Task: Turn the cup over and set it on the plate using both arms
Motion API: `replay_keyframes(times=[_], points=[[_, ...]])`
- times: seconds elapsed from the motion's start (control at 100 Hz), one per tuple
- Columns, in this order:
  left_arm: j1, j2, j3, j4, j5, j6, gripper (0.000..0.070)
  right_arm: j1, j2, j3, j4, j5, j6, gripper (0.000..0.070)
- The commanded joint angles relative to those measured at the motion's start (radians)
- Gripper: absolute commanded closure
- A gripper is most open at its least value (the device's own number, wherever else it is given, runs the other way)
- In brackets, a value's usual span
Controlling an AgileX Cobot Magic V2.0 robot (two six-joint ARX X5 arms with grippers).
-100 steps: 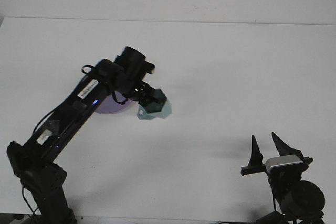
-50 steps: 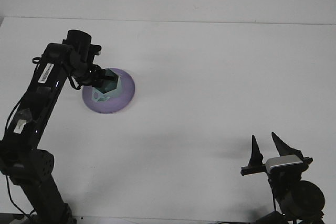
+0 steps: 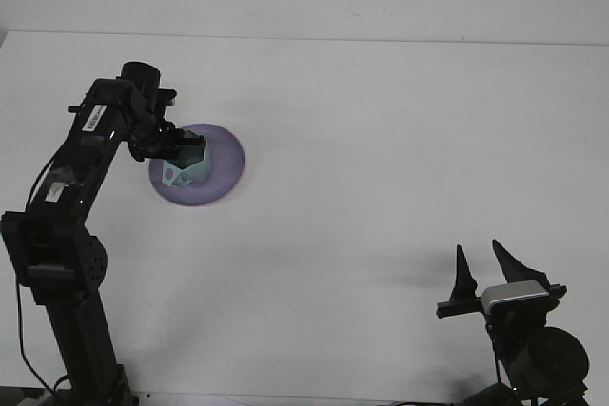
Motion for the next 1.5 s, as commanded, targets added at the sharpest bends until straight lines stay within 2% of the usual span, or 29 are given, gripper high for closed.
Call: replay_keyframes(times=[0.0, 0.12, 0.16, 0.25, 0.28, 0.33, 0.59, 0.69, 0.85, 0.9, 1.02, 1.07, 1.19, 1.3, 1.39, 1.49], points=[[-0.002, 0.024, 0.021, 0.000, 0.002, 0.009, 0.0687, 0.005, 0.000, 0.007, 0.004, 0.002, 0.013, 0.0327], [-0.002, 0.027, 0.021, 0.022, 0.002, 0.018, 0.0665, 0.005, 0.000, 0.007, 0.004, 0.002, 0.013, 0.0327], [-0.002, 0.027, 0.021, 0.031, 0.002, 0.029, 0.0573, 0.005, 0.000, 0.007, 0.004, 0.002, 0.013, 0.0327], [-0.002, 0.027, 0.021, 0.032, 0.002, 0.029, 0.0279, 0.005, 0.000, 0.007, 0.004, 0.003, 0.013, 0.0327], [-0.001, 0.027, 0.021, 0.031, 0.002, 0.027, 0.0226, 0.005, 0.000, 0.007, 0.004, 0.003, 0.013, 0.0327], [-0.001, 0.026, 0.024, 0.027, 0.002, 0.025, 0.0195, 0.005, 0.000, 0.007, 0.004, 0.002, 0.013, 0.0327], [-0.001, -0.043, 0.150, -0.045, 0.002, 0.023, 0.0195, 0.005, 0.000, 0.007, 0.004, 0.003, 0.013, 0.0327], [-0.001, -0.129, 0.185, -0.040, 0.003, -0.002, 0.0195, 0.005, 0.000, 0.007, 0.004, 0.003, 0.013, 0.0327], [-0.001, -0.298, 0.185, -0.022, 0.045, -0.002, 0.0217, 0.005, 0.000, 0.007, 0.005, 0.002, 0.010, 0.0327], [-0.001, -0.352, 0.185, -0.023, 0.045, -0.002, 0.0318, 0.005, 0.000, 0.007, 0.004, 0.001, 0.001, 0.0327], [-0.001, -0.484, 0.185, -0.027, 0.045, 0.003, 0.0690, 0.004, 0.000, 0.007, 0.005, 0.000, 0.001, 0.0328], [-0.001, -0.537, 0.185, -0.031, 0.045, 0.006, 0.0687, 0.005, 0.000, 0.007, 0.005, 0.000, 0.001, 0.0336], [-0.001, -0.661, 0.174, -0.070, 0.043, 0.010, 0.0687, 0.005, 0.001, 0.016, -0.002, -0.020, -0.001, 0.0421], [0.000, -0.799, 0.074, -0.058, 0.030, 0.031, 0.0686, 0.005, 0.021, 0.051, -0.006, -0.052, 0.003, 0.0581], [0.000, -0.947, -0.130, 0.072, 0.010, 0.032, 0.0687, 0.005, 0.056, 0.087, 0.006, -0.053, 0.004, 0.0699], [0.000, -1.146, -0.437, 0.299, -0.005, 0.008, 0.0687, 0.005, 0.105, 0.131, 0.020, -0.050, 0.025, 0.0700]])
